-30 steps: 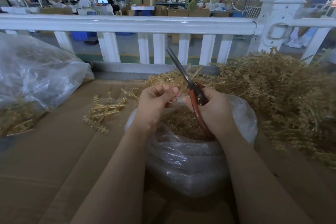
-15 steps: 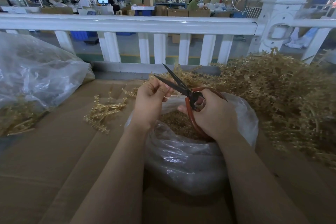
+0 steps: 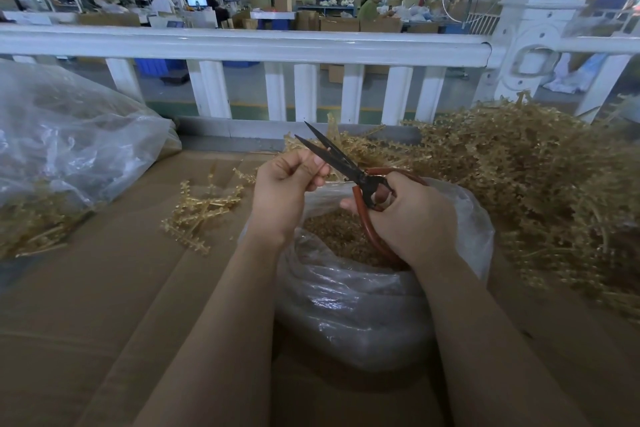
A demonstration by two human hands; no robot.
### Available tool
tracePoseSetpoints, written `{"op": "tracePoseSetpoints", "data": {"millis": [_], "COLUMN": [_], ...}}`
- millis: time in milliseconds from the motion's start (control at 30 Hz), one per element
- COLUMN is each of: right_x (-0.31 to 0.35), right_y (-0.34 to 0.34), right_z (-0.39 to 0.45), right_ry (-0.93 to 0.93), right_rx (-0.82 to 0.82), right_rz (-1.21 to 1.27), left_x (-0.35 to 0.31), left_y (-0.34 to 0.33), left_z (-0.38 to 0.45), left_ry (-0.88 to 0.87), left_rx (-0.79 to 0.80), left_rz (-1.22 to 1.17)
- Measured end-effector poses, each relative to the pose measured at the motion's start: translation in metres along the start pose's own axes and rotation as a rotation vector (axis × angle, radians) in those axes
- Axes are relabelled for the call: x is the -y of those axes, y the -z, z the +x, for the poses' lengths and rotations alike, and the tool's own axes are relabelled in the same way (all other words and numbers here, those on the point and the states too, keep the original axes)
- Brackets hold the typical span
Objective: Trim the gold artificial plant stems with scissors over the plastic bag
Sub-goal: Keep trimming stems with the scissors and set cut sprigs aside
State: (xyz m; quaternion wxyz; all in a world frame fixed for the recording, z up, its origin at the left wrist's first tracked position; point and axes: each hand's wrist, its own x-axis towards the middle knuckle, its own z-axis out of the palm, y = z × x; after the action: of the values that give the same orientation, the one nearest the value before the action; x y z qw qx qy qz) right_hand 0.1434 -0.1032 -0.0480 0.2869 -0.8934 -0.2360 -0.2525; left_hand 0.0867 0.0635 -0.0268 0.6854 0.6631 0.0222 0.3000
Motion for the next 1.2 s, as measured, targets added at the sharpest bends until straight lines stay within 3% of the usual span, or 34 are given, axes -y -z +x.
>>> {"op": "tracePoseSetpoints", "data": {"millis": [667,1000,1200], "right_x": [-0.0023,-0.0028,-0.0036], "right_y": [-0.002,-0.0026,-0.0007], "right_z": [-0.0002,0.001,-0.0015], "right_ry": [0.033,0.023,0.043], "right_rx": [0.006,0.027,-0.016], "right_rz": [0.02,0.047,0.064], "left_x": [0.0063,0.004,0.0053], "left_y": [0.0066,0.0065,0.0059], "left_z": [0.0052,0.0041,0.0017], "left_ry": [0.094,0.093,0.061], "left_rx": [-0.032,-0.06,0.008], "left_rz": [-0.252,-0.244,-0.188]}}
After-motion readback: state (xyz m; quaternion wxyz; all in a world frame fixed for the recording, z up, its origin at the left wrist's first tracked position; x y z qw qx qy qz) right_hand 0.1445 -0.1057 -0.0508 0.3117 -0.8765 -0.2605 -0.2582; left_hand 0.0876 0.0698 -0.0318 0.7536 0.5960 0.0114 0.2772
